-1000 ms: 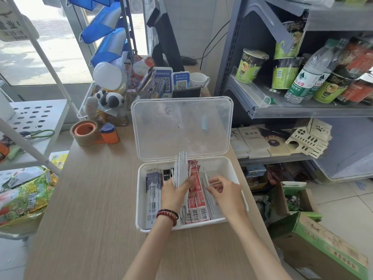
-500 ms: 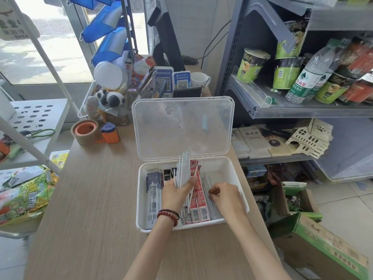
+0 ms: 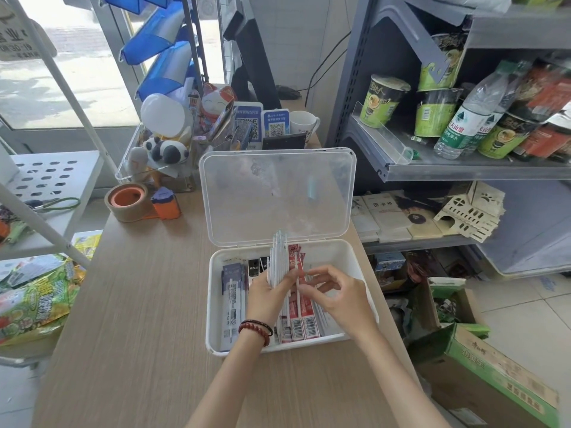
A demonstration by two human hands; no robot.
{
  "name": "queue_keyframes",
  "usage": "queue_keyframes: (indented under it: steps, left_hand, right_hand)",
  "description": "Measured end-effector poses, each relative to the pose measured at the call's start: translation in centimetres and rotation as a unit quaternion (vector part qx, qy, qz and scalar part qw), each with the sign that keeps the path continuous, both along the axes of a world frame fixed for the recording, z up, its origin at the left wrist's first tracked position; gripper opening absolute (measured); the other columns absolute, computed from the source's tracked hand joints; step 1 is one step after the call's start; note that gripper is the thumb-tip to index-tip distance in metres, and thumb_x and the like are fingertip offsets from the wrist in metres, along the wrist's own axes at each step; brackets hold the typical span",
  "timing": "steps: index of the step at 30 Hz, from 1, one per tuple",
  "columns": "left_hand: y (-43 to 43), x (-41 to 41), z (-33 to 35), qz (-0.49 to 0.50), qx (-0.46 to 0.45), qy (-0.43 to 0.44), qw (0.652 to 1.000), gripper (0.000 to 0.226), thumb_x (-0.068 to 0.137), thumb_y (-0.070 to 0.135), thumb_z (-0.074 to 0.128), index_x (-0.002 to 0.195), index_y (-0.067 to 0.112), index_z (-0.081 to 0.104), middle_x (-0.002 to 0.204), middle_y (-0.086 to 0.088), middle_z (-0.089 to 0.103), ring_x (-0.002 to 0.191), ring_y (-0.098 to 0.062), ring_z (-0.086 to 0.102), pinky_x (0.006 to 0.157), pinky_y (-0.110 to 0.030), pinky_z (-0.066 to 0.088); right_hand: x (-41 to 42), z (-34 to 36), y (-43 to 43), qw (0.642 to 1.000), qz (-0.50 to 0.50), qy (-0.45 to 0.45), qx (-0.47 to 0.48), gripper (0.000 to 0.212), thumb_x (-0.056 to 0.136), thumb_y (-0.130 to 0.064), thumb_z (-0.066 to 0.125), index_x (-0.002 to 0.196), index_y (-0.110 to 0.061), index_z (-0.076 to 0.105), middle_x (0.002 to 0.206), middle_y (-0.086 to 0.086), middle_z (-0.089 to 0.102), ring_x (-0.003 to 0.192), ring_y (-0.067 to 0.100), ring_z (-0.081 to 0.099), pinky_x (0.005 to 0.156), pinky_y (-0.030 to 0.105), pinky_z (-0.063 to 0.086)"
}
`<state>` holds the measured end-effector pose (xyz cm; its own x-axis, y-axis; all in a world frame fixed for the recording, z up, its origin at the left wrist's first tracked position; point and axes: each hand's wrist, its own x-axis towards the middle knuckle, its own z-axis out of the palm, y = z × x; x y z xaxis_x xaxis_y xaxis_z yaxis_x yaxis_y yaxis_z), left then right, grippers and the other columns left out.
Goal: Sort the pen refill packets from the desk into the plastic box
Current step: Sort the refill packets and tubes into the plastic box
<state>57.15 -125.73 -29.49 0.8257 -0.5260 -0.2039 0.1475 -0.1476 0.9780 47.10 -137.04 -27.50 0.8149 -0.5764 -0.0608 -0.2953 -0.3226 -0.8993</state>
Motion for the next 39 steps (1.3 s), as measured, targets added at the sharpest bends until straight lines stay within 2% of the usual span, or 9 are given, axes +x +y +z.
queue_keyframes:
  steps: [7,14,17,21,23,27,33,37,39]
  left_hand:
    - [-0.1,-0.1,0.4,-0.03,-0.011,0.022,0.999,0.01,0.088,0.026,0.063,0.087,0.018,0.069,0.068,0.006,0.067,0.052,0.003,0.06,0.048,-0.011,0.045]
    - [-0.3,0.0,0.1,-0.089,-0.007,0.019,0.996,0.017,0.088,0.032,0.06,0.097,0.022,0.071,0.089,-0.013,0.073,0.082,-0.034,0.068,0.073,-0.043,0.057]
    - [-0.3,-0.2,0.3,-0.112,-0.014,0.017,0.993,0.019,0.087,0.036,0.06,0.1,0.027,0.072,0.091,-0.012,0.073,0.089,-0.038,0.066,0.079,-0.049,0.055]
    - [-0.2,-0.5,1.2,-0.093,-0.032,0.028,0.995,0.029,0.089,0.035,0.054,0.107,0.016,0.067,0.098,0.002,0.073,0.088,-0.01,0.071,0.066,-0.021,0.056]
    - [-0.1,-0.6,1.4,-0.061,-0.068,0.068,0.993,0.026,0.092,0.027,0.052,0.107,0.009,0.064,0.099,-0.005,0.073,0.083,-0.02,0.072,0.062,-0.028,0.059]
    - [0.0,-0.6,1.3,-0.018,-0.072,0.062,0.995,0.022,0.085,0.039,0.055,0.085,0.025,0.071,0.104,-0.008,0.072,0.077,-0.027,0.072,0.07,-0.044,0.059]
    - [-0.1,-0.5,1.0,0.008,-0.047,0.051,0.998,0.034,0.09,0.036,0.054,0.083,0.008,0.072,0.114,0.0,0.067,0.071,-0.025,0.073,0.07,-0.044,0.059]
    - [0.0,-0.6,1.1,0.028,-0.03,0.034,0.999,0.038,0.091,0.036,0.054,0.082,0.003,0.071,0.115,0.004,0.066,0.068,-0.021,0.073,0.063,-0.029,0.057]
    - [-0.1,-0.5,1.0,0.025,-0.029,0.028,0.999,0.038,0.09,0.038,0.054,0.082,0.005,0.071,0.115,0.002,0.066,0.067,-0.019,0.072,0.072,-0.033,0.057]
  right_hand:
    - [0.1,-0.3,0.0,0.999,-0.001,-0.018,-0.042,0.028,0.075,-0.028,0.082,0.1,-0.025,0.068,0.088,-0.015,0.07,0.07,0.001,0.068,0.059,0.016,0.055]
    - [0.2,-1.2,-0.2,0.995,-0.033,-0.031,-0.092,0.019,0.078,-0.022,0.079,0.091,-0.026,0.066,0.077,-0.011,0.068,0.066,0.004,0.067,0.058,0.014,0.052]
    - [0.3,-1.2,-0.2,0.993,-0.054,-0.039,-0.101,0.011,0.081,-0.022,0.076,0.089,-0.023,0.068,0.075,-0.013,0.069,0.071,0.001,0.067,0.063,0.014,0.052]
    - [0.3,-1.3,-0.5,0.991,-0.089,-0.032,-0.097,0.006,0.088,-0.023,0.07,0.093,-0.022,0.065,0.083,-0.015,0.067,0.078,-0.009,0.064,0.067,0.01,0.052]
    - [0.4,-1.6,-0.7,0.987,-0.119,-0.021,-0.101,0.01,0.091,-0.023,0.065,0.101,-0.02,0.066,0.089,-0.011,0.068,0.079,-0.004,0.065,0.07,0.02,0.058]
    - [0.7,-2.4,-0.9,0.979,-0.119,0.055,-0.158,0.016,0.096,-0.02,0.058,0.108,-0.015,0.066,0.098,0.0,0.071,0.082,0.006,0.063,0.071,0.012,0.047]
    - [0.5,-1.9,-0.7,0.977,-0.125,0.059,-0.161,0.02,0.096,-0.019,0.057,0.113,-0.015,0.067,0.101,-0.001,0.07,0.084,0.005,0.061,0.074,0.013,0.047]
    - [0.5,-2.0,-0.8,0.984,-0.089,0.111,-0.106,0.018,0.092,-0.025,0.064,0.108,-0.018,0.069,0.092,-0.005,0.07,0.081,0.005,0.065,0.075,0.022,0.056]
    - [0.6,-2.3,-0.8,0.982,-0.063,0.151,-0.099,0.018,0.089,-0.025,0.068,0.105,-0.017,0.07,0.087,-0.008,0.068,0.078,0.004,0.064,0.074,0.021,0.055]
